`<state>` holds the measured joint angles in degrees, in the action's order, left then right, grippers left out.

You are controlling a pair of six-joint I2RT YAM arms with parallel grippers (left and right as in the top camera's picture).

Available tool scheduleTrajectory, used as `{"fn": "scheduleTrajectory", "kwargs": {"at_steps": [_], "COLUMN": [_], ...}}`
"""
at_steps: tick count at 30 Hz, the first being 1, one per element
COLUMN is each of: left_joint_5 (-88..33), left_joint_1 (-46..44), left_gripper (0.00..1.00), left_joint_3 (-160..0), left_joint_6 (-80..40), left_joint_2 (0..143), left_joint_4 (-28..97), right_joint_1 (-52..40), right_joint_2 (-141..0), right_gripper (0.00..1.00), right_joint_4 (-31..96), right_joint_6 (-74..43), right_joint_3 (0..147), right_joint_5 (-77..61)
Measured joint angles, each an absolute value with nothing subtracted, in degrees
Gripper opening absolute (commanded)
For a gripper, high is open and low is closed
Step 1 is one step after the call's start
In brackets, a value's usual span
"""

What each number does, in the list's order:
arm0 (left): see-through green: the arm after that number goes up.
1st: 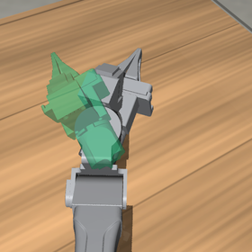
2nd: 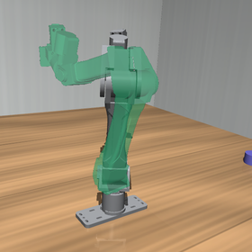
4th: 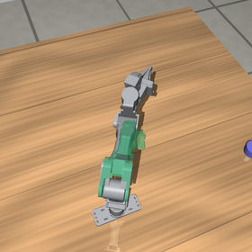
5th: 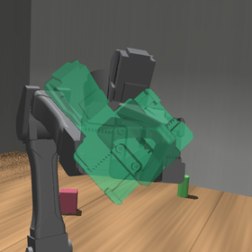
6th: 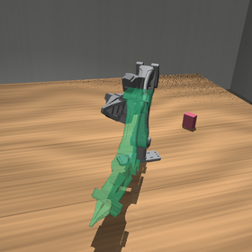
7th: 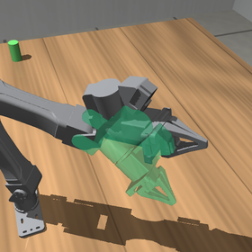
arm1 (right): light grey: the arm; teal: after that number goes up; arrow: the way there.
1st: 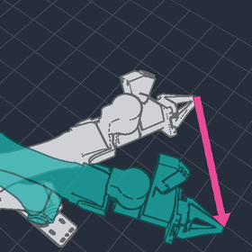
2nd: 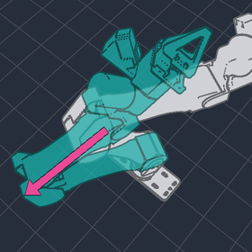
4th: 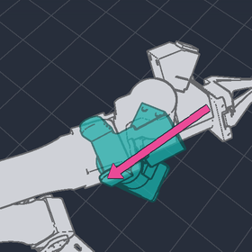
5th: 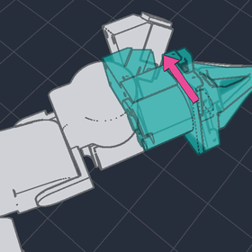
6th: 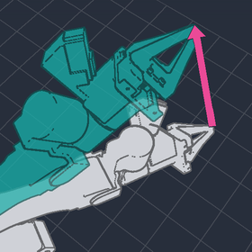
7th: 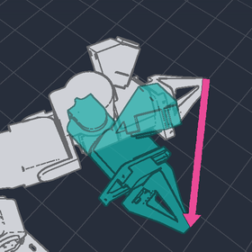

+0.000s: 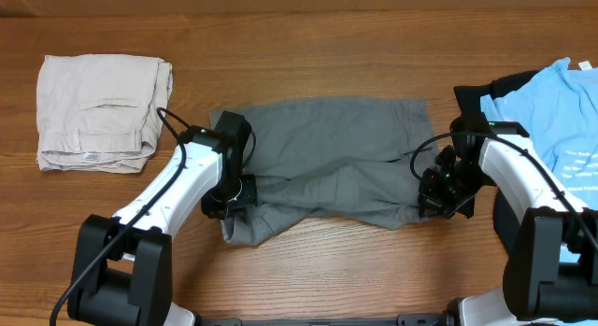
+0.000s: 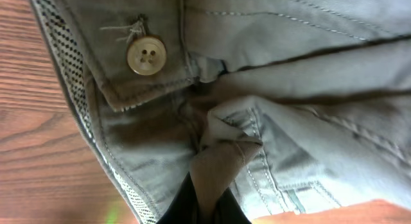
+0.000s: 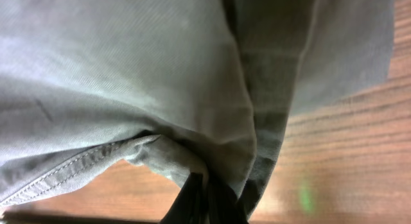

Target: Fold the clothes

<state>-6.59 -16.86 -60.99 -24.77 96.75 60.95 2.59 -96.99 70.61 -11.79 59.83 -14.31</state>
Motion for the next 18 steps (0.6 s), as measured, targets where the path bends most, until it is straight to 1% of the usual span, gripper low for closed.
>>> {"fn": "scheduleTrajectory", "kwargs": {"at_steps": [9,18], "left_joint_5": [-6.22,-2.22], "left_joint_1": [-16.86,-16.86], "left_gripper": [0.04,0.04], "left_joint_3": [-56.42,-55.35], "left_joint_6": [-26.5,-27.31], "left_joint_2": [96.31,96.29], "left_joint_4": [55.18,51.68], "right_joint_1": [0.43,-2.7], "right_joint_2": [-97.36,-101.51], "right_gripper": [0.04,0.04], "right_joint_4": [67.02,61.56], "right_joint_6": [-16.51,-17.23], "right_joint_3": [59.4,59.11], "right_joint_5": [-10.87,-9.02]}}
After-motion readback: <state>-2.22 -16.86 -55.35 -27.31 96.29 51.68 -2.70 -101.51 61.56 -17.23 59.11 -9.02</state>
